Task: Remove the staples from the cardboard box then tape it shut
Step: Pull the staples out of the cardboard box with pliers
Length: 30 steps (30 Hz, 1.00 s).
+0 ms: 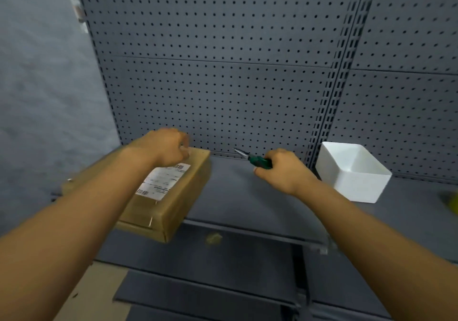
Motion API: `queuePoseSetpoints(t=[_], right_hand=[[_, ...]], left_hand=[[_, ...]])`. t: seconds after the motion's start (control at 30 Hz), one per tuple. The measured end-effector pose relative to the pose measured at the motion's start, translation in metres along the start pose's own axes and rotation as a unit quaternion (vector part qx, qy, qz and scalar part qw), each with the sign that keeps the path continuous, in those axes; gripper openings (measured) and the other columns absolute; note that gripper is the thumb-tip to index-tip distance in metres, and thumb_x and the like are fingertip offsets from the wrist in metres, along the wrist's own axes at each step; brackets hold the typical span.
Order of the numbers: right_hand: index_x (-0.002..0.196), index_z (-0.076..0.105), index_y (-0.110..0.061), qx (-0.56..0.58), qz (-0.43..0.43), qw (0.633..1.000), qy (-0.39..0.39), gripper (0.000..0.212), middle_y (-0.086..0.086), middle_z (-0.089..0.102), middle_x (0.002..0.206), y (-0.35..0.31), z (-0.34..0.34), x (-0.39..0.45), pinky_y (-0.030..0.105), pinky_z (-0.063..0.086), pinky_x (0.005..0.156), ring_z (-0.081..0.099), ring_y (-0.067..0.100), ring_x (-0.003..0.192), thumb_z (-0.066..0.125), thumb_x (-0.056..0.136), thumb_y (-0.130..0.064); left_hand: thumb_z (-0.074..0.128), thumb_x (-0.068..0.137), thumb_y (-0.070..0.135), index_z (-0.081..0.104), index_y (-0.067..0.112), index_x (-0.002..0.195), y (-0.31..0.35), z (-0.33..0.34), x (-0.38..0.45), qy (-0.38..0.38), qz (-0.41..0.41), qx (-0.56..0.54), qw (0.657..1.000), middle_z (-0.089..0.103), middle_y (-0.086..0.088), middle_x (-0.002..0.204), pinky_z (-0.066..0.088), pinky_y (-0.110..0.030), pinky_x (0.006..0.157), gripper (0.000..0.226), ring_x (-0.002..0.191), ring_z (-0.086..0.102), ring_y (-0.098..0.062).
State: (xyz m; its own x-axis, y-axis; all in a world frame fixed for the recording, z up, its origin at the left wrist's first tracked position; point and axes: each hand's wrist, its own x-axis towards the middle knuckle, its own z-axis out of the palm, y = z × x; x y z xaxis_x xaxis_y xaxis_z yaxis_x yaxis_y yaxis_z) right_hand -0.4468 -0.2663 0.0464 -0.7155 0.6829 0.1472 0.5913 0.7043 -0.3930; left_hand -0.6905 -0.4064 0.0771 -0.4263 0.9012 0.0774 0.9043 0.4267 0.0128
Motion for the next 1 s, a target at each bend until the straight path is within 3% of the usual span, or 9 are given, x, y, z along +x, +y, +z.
queuePoseSetpoints(t=[0.1, 0.23, 0.3, 0.43, 0.6, 0.67, 0.8, 0.9, 1.0], right_hand=[[0.094, 0.055, -0.007, 0.011, 0.011, 1.0, -0.007, 0.035, 0.008, 0.049, 0.089, -0.025, 0.012, 0.005, 0.031, 0.038, 0.057, 0.048, 0.022, 0.073, 0.056, 0.09, -0.041], [0.095, 0.053, -0.009, 0.049, 0.033, 0.998, -0.002, 0.033, 0.006, 0.048, 0.085, -0.055, 0.032, 0.012, 0.027, 0.033, 0.051, 0.046, 0.02, 0.069, 0.056, 0.09, -0.041], [0.096, 0.054, -0.007, 0.066, 0.049, 0.997, 0.004, 0.034, 0.005, 0.05, 0.08, -0.067, 0.041, 0.016, 0.028, 0.034, 0.051, 0.046, 0.018, 0.065, 0.056, 0.09, -0.04], [0.091, 0.052, -0.007, 0.127, 0.098, 0.987, 0.001, 0.032, 0.002, 0.05, 0.071, -0.088, 0.063, 0.019, 0.027, 0.034, 0.051, 0.045, 0.015, 0.059, 0.056, 0.091, -0.039], [0.09, 0.05, -0.01, 0.153, 0.128, 0.98, -0.02, 0.033, 0.002, 0.053, 0.079, -0.108, 0.09, 0.019, 0.027, 0.038, 0.054, 0.049, 0.014, 0.065, 0.058, 0.089, -0.043], [0.093, 0.049, -0.011, 0.154, 0.13, 0.979, -0.036, 0.034, 0.003, 0.054, 0.082, -0.113, 0.095, 0.022, 0.026, 0.038, 0.055, 0.05, 0.013, 0.068, 0.061, 0.088, -0.043], [0.094, 0.046, -0.013, 0.154, 0.125, 0.979, -0.05, 0.035, 0.0, 0.053, 0.084, -0.115, 0.097, 0.027, 0.022, 0.036, 0.054, 0.049, 0.01, 0.07, 0.063, 0.087, -0.043], [0.095, 0.047, -0.013, 0.144, 0.117, 0.981, -0.064, 0.034, 0.002, 0.055, 0.087, -0.116, 0.096, 0.033, 0.023, 0.037, 0.055, 0.05, 0.011, 0.072, 0.063, 0.088, -0.041], [0.099, 0.049, -0.009, 0.133, 0.113, 0.982, -0.068, 0.033, 0.003, 0.056, 0.088, -0.119, 0.096, 0.043, 0.025, 0.039, 0.057, 0.051, 0.014, 0.073, 0.063, 0.088, -0.036]], left_hand=[[0.057, 0.084, 0.05, 0.058, 0.048, 0.103, -0.033, 0.007, -0.003, -0.093, 0.029, -0.032, 0.995, 0.058, 0.011, 0.126, 0.043, -0.04, 0.098, 0.018, 0.111, 0.053, -0.015], [0.062, 0.085, 0.052, 0.046, 0.06, 0.118, -0.062, 0.015, -0.008, -0.211, 0.054, -0.106, 0.97, 0.045, 0.014, 0.137, 0.039, -0.029, 0.1, 0.038, 0.118, 0.05, -0.011], [0.062, 0.086, 0.051, 0.038, 0.061, 0.127, -0.073, 0.021, -0.01, -0.23, 0.087, -0.124, 0.961, 0.032, 0.016, 0.149, 0.03, -0.028, 0.108, 0.048, 0.132, 0.038, -0.011], [0.054, 0.089, 0.054, 0.031, 0.048, 0.143, -0.083, 0.036, -0.005, -0.186, 0.152, -0.127, 0.962, 0.017, 0.011, 0.158, 0.016, -0.025, 0.111, 0.059, 0.144, 0.017, -0.009], [0.047, 0.084, 0.068, 0.032, 0.043, 0.145, -0.074, 0.049, 0.004, -0.105, 0.156, -0.088, 0.978, 0.023, 0.009, 0.157, 0.022, -0.044, 0.115, 0.067, 0.142, 0.023, -0.017], [0.051, 0.084, 0.065, 0.04, 0.038, 0.142, -0.078, 0.049, 0.007, -0.089, 0.161, -0.113, 0.976, 0.034, 0.007, 0.151, 0.028, -0.043, 0.112, 0.065, 0.137, 0.032, -0.016], [0.055, 0.087, 0.056, 0.048, 0.027, 0.138, -0.118, 0.046, 0.012, -0.041, 0.061, -0.131, 0.989, 0.038, 0.001, 0.148, 0.027, -0.037, 0.112, 0.059, 0.136, 0.034, -0.02], [0.049, 0.09, 0.057, 0.037, 0.022, 0.145, -0.146, 0.046, 0.006, -0.076, -0.039, -0.137, 0.987, 0.026, -0.011, 0.153, 0.027, -0.041, 0.112, 0.066, 0.139, 0.03, -0.03], [0.047, 0.091, 0.058, 0.032, 0.021, 0.147, -0.153, 0.042, -0.001, -0.106, -0.051, -0.146, 0.982, 0.021, -0.012, 0.153, 0.026, -0.04, 0.111, 0.068, 0.138, 0.029, -0.031]])
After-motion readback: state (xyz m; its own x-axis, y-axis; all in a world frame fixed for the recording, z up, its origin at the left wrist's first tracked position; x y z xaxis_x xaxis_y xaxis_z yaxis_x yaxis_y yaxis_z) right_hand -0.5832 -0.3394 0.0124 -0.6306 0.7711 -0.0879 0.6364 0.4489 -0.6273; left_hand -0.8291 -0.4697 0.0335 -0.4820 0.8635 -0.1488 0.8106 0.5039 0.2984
